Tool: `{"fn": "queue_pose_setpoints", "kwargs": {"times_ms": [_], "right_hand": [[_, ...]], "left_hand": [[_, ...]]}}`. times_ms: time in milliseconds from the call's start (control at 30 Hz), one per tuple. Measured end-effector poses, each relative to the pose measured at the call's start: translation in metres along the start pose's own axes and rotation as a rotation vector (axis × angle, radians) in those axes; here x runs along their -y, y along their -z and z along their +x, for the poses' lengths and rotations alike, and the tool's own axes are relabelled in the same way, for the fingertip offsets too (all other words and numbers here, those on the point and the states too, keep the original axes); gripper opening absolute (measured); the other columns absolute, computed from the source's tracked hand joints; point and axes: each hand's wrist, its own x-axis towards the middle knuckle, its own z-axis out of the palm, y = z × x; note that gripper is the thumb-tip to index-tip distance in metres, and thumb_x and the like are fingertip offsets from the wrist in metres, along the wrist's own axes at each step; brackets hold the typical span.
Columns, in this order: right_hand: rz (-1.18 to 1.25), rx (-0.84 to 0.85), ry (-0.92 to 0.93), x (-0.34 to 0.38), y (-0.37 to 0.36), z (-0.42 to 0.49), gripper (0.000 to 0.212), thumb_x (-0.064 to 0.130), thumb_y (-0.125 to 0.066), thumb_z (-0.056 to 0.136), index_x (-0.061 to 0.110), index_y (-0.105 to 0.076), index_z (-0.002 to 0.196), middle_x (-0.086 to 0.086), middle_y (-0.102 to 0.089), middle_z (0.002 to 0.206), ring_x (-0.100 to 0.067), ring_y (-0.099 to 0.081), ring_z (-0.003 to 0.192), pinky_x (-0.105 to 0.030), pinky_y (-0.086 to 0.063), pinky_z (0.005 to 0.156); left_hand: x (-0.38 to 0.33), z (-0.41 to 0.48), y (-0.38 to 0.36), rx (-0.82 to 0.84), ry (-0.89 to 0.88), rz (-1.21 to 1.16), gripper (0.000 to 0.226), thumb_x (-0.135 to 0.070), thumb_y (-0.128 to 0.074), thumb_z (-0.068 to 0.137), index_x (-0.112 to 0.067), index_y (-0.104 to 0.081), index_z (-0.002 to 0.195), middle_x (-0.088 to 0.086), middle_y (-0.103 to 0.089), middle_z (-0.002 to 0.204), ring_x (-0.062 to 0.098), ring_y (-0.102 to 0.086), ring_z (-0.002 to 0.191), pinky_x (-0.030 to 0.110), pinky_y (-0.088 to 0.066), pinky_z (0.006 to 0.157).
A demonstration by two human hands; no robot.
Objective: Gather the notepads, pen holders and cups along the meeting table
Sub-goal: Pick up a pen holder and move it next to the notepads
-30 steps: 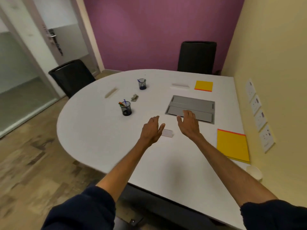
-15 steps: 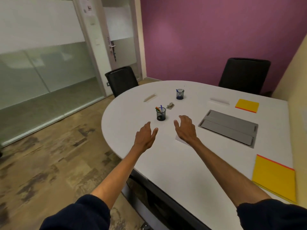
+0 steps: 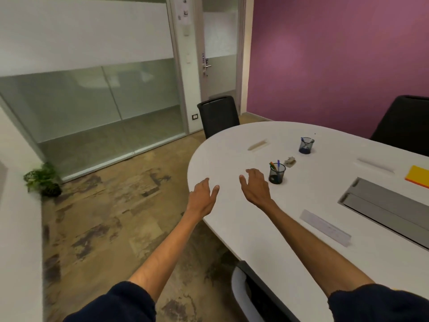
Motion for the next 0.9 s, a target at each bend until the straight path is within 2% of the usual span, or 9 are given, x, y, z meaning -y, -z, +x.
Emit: {"fn": "queue_pose_setpoints", "kwargs": {"times_ms": [200,433,767,900], "right_hand": [[0.011,0.027,0.013,0.058,-0.063,0.043,0.048,0.037,-0.037,0.103,0.008,-0.043,0.142,-0.009,-0.039,0.150,-0.026,-0.033,0.141,-0.046,-0.031,0.113],[0.002,0.090,0.010,0.101,-0.123,0.064,0.049,0.038,-0.035,0.104,0.009,-0.042,0.142,-0.010,-0.038,0.151,-0.028,-0.034,0.140,-0.048,-0.032,0.113],[0.010,0.104,-0.033,0.104,-0.169,0.125,0.047,0.039,-0.034,0.104,0.010,-0.045,0.139,-0.009,-0.042,0.149,-0.027,-0.038,0.138,-0.047,-0.034,0.112],[0.031,0.080,-0.070,0.085,-0.177,0.169,0.047,0.038,-0.035,0.104,0.010,-0.045,0.139,-0.008,-0.042,0.148,-0.026,-0.036,0.139,-0.047,-0.032,0.112]], "left_hand": [[0.075,0.043,0.040,-0.015,0.024,-0.013,0.061,-0.051,-0.028,0.102,-0.010,-0.036,0.146,0.012,-0.044,0.148,0.029,-0.041,0.136,0.049,-0.036,0.110],[0.147,0.067,0.058,-0.002,0.081,-0.005,0.065,-0.052,-0.029,0.102,-0.008,-0.030,0.150,0.014,-0.036,0.154,0.028,-0.032,0.143,0.049,-0.029,0.116],[0.184,0.126,0.035,0.098,0.084,0.004,0.065,-0.051,-0.028,0.102,-0.008,-0.029,0.150,0.014,-0.034,0.154,0.028,-0.029,0.144,0.047,-0.026,0.118],[0.181,0.172,0.020,0.112,0.045,0.010,0.059,-0.049,-0.030,0.102,-0.010,-0.036,0.145,0.013,-0.041,0.149,0.028,-0.036,0.139,0.045,-0.030,0.114]]}}
